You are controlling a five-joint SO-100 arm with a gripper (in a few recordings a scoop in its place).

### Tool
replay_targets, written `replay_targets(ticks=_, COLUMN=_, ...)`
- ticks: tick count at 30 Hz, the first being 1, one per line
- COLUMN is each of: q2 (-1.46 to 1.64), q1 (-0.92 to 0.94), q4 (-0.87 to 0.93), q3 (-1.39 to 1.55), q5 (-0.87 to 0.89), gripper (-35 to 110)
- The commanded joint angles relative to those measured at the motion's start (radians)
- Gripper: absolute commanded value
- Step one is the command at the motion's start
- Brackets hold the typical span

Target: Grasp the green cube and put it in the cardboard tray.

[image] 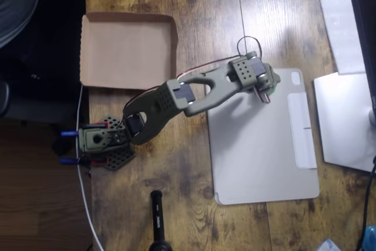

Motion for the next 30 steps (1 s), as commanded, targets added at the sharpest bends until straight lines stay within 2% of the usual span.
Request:
replay_targets(ticks=1, q2=0.061, q1=0.008, q4=-0.078, q3=0.067, q5=-0.003, gripper=36)
replay_targets(ticks=5, q2=0.072, q1=0.015, q4=-0.17, q3=0.118, q5=-0.014, gripper=39)
replay_targets(ticks=15, q2=0.074, q1=0.008, q4=-0.209, q3=0.086, q5=-0.002, gripper=40)
replay_targets(ticks=30, q2=0.071, q1=-0.043, q4=-0.158, q3=0.117, q5=0.08, gripper=39)
